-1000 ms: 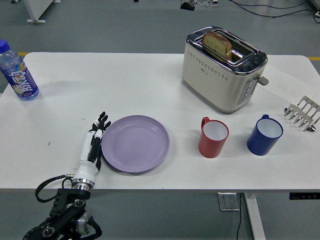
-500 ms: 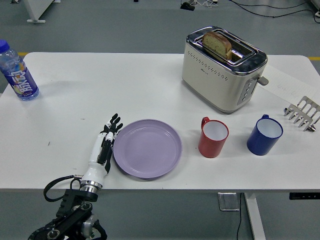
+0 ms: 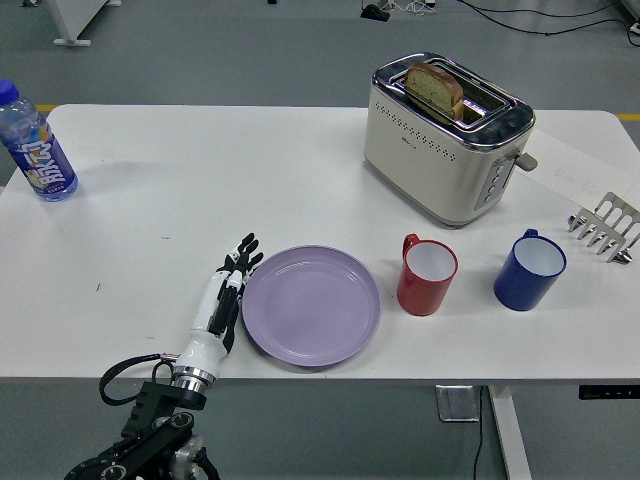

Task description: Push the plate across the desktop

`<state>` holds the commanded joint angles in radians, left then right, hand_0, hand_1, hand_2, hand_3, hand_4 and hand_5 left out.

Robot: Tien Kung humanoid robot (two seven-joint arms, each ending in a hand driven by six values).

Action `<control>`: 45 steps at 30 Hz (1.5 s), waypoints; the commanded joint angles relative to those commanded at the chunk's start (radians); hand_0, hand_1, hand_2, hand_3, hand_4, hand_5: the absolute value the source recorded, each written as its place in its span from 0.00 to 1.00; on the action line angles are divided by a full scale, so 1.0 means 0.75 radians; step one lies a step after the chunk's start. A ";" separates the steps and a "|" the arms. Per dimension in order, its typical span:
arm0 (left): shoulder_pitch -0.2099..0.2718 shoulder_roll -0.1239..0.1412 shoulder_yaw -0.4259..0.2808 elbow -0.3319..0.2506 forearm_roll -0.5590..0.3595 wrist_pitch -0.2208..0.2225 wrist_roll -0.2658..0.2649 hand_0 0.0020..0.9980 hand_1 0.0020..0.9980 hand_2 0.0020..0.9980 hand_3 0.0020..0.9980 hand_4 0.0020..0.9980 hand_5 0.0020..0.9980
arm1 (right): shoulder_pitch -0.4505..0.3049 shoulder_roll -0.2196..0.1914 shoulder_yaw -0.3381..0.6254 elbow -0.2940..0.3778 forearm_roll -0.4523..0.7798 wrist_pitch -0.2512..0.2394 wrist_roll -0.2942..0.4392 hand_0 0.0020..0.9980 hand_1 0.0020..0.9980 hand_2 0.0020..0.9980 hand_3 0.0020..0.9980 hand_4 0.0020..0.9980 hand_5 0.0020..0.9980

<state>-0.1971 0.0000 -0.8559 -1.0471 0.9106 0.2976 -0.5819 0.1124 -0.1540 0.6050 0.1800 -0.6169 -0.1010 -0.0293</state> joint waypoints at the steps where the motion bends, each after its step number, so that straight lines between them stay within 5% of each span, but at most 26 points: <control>1: -0.001 0.000 0.006 -0.002 -0.001 -0.001 0.000 0.89 0.94 0.99 0.97 0.54 1.00 | 0.000 0.000 0.003 0.000 -0.004 0.000 -0.001 0.65 0.63 0.71 0.65 0.21 0.27; 11: 0.000 0.000 0.030 -0.007 -0.004 -0.003 -0.001 0.89 0.94 0.99 0.97 0.54 1.00 | -0.006 0.001 0.004 0.000 -0.006 -0.001 -0.003 0.65 0.63 0.71 0.65 0.21 0.27; 26: -0.024 0.009 -0.302 -0.039 0.096 0.028 0.024 0.87 0.91 0.95 0.92 0.53 1.00 | -0.001 0.003 -0.001 0.000 0.001 0.000 -0.001 0.65 0.63 0.71 0.65 0.21 0.27; 30: -0.029 0.041 -0.416 -0.056 0.144 -0.015 0.068 0.87 0.91 0.95 0.92 0.53 1.00 | 0.001 0.003 0.001 0.000 -0.001 -0.001 -0.001 0.65 0.63 0.71 0.65 0.21 0.27; 31: -0.030 0.052 -0.452 -0.061 0.161 -0.032 0.086 0.81 0.84 0.86 0.80 0.53 1.00 | 0.001 0.003 0.001 0.000 0.000 -0.001 -0.001 0.65 0.63 0.71 0.65 0.21 0.27; 45: -0.029 0.200 -0.813 -0.107 0.192 -0.296 0.326 0.77 0.80 0.81 0.75 0.54 1.00 | 0.000 0.004 0.002 0.000 0.004 -0.002 0.000 0.65 0.63 0.71 0.65 0.21 0.27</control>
<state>-0.2189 0.1498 -1.4657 -1.1276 1.0545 0.0754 -0.3371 0.1127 -0.1507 0.6064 0.1800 -0.6141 -0.1027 -0.0290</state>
